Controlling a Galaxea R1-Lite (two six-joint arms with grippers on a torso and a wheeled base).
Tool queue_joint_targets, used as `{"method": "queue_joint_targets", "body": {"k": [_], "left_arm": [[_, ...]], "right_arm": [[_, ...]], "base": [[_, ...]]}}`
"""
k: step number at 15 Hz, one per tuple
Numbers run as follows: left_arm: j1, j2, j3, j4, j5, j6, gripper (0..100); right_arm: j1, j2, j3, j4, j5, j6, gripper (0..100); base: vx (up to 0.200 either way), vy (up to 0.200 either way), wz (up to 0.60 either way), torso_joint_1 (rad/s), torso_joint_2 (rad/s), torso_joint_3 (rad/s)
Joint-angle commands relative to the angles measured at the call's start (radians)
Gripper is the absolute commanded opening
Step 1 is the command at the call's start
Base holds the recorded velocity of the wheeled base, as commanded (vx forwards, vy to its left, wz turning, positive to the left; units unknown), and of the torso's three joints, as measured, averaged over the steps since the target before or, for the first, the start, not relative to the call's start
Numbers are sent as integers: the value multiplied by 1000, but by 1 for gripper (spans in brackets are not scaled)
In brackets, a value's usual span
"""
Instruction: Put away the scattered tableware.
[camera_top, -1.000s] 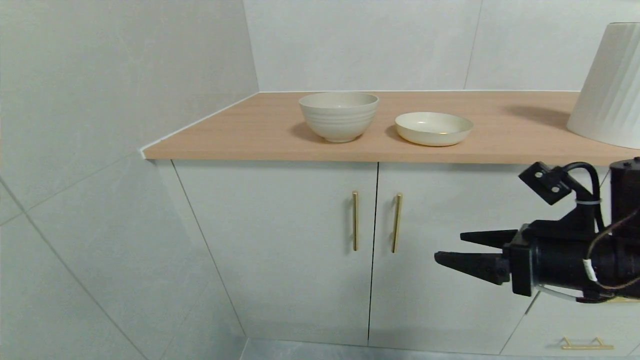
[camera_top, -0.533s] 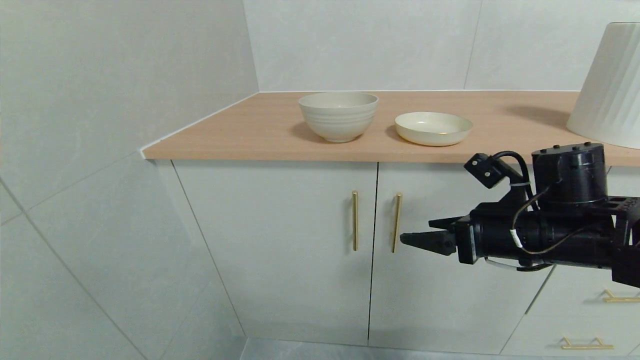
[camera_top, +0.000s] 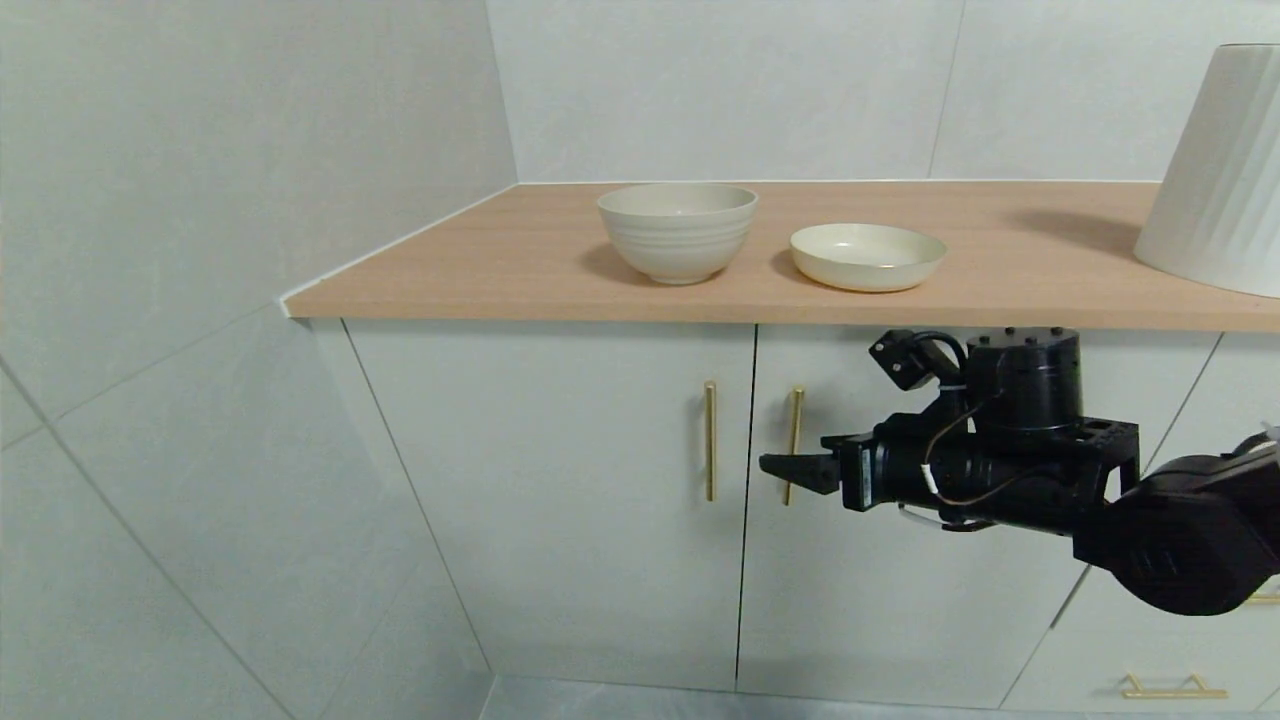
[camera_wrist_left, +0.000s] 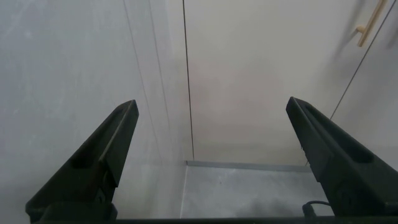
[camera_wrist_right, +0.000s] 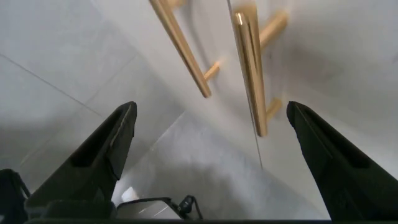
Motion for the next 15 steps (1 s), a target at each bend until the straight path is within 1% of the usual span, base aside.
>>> {"method": "queue_joint_targets", "body": {"k": [1, 4, 9, 11, 15], "left_arm": [[-1, 0, 0, 0, 0, 0, 100], [-1, 0, 0, 0, 0, 0, 100], [1, 0, 0, 0, 0, 0, 100], [1, 0, 0, 0, 0, 0, 100], [1, 0, -2, 0, 0, 0, 100]], "right_arm": [[6, 69, 4, -50, -7, 21, 100], [29, 122, 4, -164, -59, 78, 100], [58, 158, 4, -248, -64, 145, 100], [60, 179, 7, -300, -67, 150, 100], [61, 175, 17, -311, -64, 168, 100]], "base": [[0, 0, 0, 0, 0, 0], [0, 0, 0, 0, 0, 0], [0, 0, 0, 0, 0, 0], [0, 0, 0, 0, 0, 0], [0, 0, 0, 0, 0, 0]]}}
